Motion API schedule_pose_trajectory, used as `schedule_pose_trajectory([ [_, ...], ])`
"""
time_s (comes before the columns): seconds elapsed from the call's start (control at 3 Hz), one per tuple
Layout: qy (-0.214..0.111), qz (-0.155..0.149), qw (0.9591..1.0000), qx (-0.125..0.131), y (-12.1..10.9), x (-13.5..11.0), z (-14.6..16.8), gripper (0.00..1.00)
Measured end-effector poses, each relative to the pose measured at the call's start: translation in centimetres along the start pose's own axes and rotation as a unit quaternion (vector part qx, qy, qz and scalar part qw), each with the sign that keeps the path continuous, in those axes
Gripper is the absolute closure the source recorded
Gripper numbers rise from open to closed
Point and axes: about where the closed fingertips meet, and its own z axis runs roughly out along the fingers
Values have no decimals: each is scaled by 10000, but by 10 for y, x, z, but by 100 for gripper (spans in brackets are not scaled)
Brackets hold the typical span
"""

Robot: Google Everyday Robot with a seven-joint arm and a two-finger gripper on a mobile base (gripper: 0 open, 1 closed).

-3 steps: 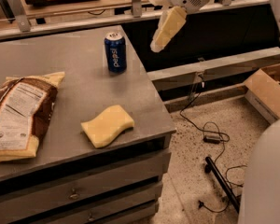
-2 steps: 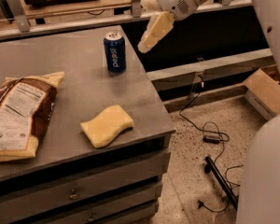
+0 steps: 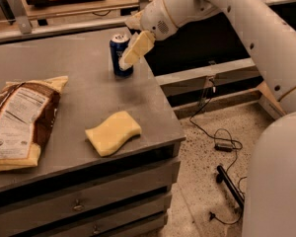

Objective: Pick pepsi can

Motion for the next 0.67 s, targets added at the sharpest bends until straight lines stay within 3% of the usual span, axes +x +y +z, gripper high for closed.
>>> schedule_pose_trajectory([
  [0.33,51,133,9999,-70,-2,7,40,0],
  [0.67,50,133,9999,-71,-2,7,40,0],
])
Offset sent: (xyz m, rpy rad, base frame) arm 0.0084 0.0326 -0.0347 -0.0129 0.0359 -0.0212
